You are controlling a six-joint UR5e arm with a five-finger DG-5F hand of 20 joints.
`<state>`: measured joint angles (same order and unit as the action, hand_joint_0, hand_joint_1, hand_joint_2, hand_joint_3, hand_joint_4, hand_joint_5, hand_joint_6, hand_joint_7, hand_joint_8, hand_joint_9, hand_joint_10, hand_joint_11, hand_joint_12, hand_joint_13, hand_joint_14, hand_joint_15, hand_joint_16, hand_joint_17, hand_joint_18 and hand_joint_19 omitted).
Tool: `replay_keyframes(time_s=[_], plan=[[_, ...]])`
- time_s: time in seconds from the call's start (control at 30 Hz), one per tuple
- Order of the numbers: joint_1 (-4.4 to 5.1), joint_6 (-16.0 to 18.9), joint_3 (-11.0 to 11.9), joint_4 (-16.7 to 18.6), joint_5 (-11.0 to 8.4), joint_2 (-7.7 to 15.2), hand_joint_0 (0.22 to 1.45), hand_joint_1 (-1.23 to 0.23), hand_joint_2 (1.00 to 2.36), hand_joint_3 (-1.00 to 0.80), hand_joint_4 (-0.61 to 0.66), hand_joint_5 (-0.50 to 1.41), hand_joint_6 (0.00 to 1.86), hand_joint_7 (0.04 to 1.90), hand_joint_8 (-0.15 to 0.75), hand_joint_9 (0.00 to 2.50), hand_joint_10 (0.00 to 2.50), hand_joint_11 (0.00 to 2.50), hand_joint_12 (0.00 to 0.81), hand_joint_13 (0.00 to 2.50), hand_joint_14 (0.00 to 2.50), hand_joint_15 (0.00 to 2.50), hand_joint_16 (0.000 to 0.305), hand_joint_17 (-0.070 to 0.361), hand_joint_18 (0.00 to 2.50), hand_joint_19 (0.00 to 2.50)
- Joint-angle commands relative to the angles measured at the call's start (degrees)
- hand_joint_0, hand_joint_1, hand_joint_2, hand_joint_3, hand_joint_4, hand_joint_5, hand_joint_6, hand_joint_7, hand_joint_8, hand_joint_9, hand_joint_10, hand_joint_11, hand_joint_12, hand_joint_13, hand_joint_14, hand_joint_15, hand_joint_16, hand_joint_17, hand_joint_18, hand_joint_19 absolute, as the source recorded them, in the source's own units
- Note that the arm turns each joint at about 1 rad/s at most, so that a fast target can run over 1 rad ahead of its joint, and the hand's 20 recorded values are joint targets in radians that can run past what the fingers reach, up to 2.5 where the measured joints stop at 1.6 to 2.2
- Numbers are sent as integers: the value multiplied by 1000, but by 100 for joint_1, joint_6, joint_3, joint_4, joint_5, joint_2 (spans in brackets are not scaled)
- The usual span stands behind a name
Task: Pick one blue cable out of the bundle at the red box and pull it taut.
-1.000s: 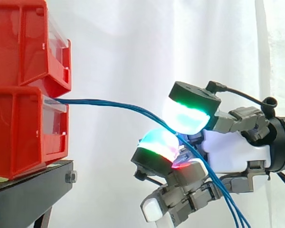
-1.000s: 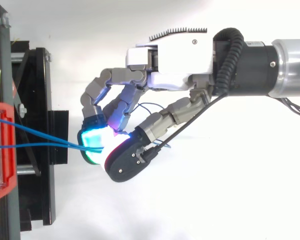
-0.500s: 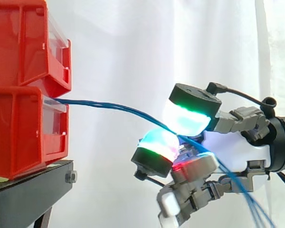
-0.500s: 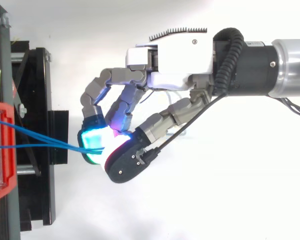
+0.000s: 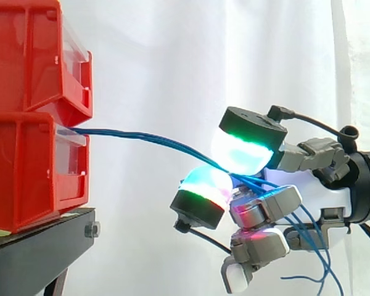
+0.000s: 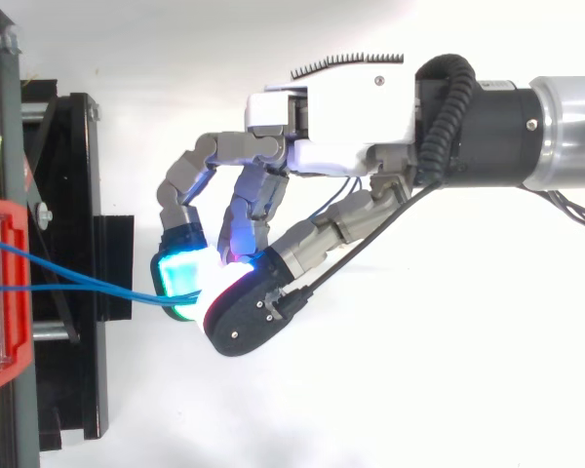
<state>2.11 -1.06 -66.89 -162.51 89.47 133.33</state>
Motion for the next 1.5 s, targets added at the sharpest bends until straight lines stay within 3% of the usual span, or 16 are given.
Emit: replay_keyframes(time_s=[0.0,0.23,0.47,0.6,0.8,1.03,1.23,1.47], plan=[[0,9,0,0,0,0,757,-833,1009,-388,47,-200,937,960,323,1088,639,1526,359,1175,24,1178,44,98,791,555],[0,18,0,0,-9,0,772,-899,1002,-475,120,-203,929,958,314,1051,629,1511,362,1154,25,1163,43,97,773,546],[0,9,0,0,-9,0,628,-857,1000,-500,168,-204,903,921,317,1034,544,1526,372,1117,25,1142,44,100,738,561],[0,9,0,0,0,0,613,-837,1000,-500,172,-205,900,907,318,1031,549,1523,375,1111,24,1134,45,102,734,565],[0,9,0,0,0,0,681,-802,1005,-426,167,-201,896,912,315,1039,544,1520,370,1110,24,1118,45,102,736,566],[0,9,0,0,-9,0,764,-920,1001,-484,172,-213,906,893,310,966,589,1481,373,1078,25,1100,46,104,733,511],[18,9,0,0,-9,0,588,-791,1000,-500,175,-194,851,870,332,1007,298,1551,393,972,25,980,49,110,663,551],[35,9,0,0,-9,0,553,-725,1000,-500,183,-182,811,877,341,1029,188,1540,402,864,24,823,52,116,629,551]])
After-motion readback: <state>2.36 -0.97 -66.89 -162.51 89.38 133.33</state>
